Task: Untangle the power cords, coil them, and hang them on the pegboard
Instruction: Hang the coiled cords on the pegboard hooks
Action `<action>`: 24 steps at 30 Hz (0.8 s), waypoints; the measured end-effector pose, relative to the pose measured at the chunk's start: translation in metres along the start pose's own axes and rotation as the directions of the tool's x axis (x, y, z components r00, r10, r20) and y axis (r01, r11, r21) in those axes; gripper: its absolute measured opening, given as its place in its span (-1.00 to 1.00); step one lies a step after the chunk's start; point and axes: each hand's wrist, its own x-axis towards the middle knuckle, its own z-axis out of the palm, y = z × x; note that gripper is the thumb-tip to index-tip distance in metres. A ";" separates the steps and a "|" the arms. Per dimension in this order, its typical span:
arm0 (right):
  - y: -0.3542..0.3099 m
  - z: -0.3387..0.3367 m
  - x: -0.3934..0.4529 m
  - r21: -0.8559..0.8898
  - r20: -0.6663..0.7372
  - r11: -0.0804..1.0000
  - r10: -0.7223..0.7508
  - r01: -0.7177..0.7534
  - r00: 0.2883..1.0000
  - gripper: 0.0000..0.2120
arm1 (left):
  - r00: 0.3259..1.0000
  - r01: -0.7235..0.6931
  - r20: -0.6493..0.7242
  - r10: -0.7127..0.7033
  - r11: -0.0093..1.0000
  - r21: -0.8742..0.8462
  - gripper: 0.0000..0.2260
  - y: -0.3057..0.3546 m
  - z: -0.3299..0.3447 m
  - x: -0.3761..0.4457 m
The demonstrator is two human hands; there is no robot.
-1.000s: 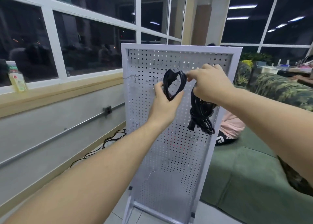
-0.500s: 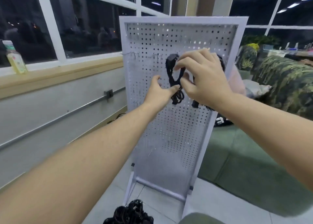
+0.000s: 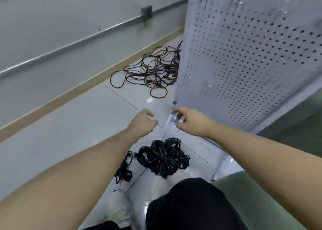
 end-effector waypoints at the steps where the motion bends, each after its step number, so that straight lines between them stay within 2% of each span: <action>1: 0.015 0.024 0.017 0.043 0.046 0.996 0.072 -0.074 0.996 -0.66 | 0.998 0.063 0.021 -0.063 0.998 0.008 -0.72 -0.023 0.009 0.017; 3: 0.046 0.068 0.047 0.104 0.142 0.967 0.218 -0.234 0.965 -0.77 | 0.977 0.204 0.078 -0.200 0.978 -0.044 -0.67 -0.065 0.032 0.050; 5: 0.076 0.109 0.069 0.129 0.242 0.915 0.344 -0.382 0.907 -0.83 | 0.920 0.373 0.168 -0.355 0.923 -0.094 -0.68 -0.100 0.059 0.072; 6: 0.090 0.126 0.078 0.122 0.270 0.889 0.398 -0.441 0.877 -0.82 | 0.885 0.444 0.207 -0.416 0.890 -0.106 -0.59 -0.117 0.074 0.083; 8: 0.113 0.153 0.091 0.144 0.288 0.827 0.491 -0.544 0.822 -0.73 | 0.842 0.513 0.275 -0.465 0.847 -0.139 -0.18 -0.145 0.103 0.100; 9: 0.123 0.163 0.096 0.179 0.283 0.787 0.533 -0.590 0.797 -0.66 | 0.834 0.524 0.290 -0.470 0.839 -0.146 0.00 -0.154 0.116 0.106; 10: 0.132 0.172 0.101 0.219 0.279 0.750 0.565 -0.624 0.777 -0.56 | 0.841 0.515 0.284 -0.461 0.844 -0.152 0.06 -0.159 0.125 0.109; 13: 0.149 0.188 0.111 0.304 0.317 0.658 0.613 -0.689 0.724 -0.32 | 0.886 0.463 0.144 -0.441 0.856 -0.230 -0.03 -0.169 0.151 0.113; 15: 0.158 0.197 0.113 0.328 0.408 0.609 0.599 -0.722 0.690 -0.26 | 0.881 0.457 0.051 -0.470 0.818 -0.350 -0.13 -0.168 0.166 0.110; 17: 0.165 0.205 0.111 0.319 0.480 0.592 0.572 -0.740 0.665 -0.27 | 0.870 0.444 0.015 -0.493 0.771 -0.456 -0.27 -0.168 0.173 0.108; 19: 0.171 0.211 0.108 0.314 0.512 0.606 0.541 -0.731 0.668 -0.31 | 0.862 0.425 0.008 -0.507 0.714 -0.557 -0.43 -0.172 0.172 0.106; 21: 0.172 0.214 0.105 0.346 0.527 0.603 0.510 -0.719 0.680 -0.34 | 0.859 0.413 -0.005 -0.512 0.698 -0.586 -0.59 -0.180 0.163 0.104; 24: 0.169 0.221 0.103 0.335 0.350 0.678 0.556 -0.655 0.754 -0.34 | 0.855 0.433 -0.018 -0.519 0.730 -0.529 -0.87 -0.191 0.152 0.100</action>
